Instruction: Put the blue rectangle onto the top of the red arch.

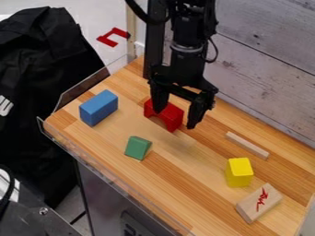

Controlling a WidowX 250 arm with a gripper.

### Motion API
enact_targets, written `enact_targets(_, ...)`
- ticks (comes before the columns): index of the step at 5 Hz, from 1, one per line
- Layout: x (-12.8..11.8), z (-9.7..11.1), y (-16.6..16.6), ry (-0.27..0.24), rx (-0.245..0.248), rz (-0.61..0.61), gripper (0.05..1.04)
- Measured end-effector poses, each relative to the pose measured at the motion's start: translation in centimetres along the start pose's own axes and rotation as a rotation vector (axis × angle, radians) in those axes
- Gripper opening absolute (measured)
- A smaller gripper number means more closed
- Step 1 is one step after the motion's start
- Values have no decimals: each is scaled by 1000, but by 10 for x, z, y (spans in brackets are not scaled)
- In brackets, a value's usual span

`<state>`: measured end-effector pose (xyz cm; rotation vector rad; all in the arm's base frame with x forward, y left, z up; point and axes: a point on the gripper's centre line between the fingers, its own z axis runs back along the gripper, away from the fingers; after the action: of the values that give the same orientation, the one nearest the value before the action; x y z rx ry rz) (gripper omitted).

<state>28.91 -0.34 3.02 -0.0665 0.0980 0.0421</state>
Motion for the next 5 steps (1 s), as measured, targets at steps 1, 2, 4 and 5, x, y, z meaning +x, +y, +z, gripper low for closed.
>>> enact_targets(1, -4, -9, 0, 34, -1, 3, 999)
enact_targets(2, -10, -23, 27, 111, -29, 43, 999)
enact_targets(4, -2, -10, 84, 102, -50, 115, 999)
enact_targets(5, -3, -6, 92, 111, -17, 100, 999)
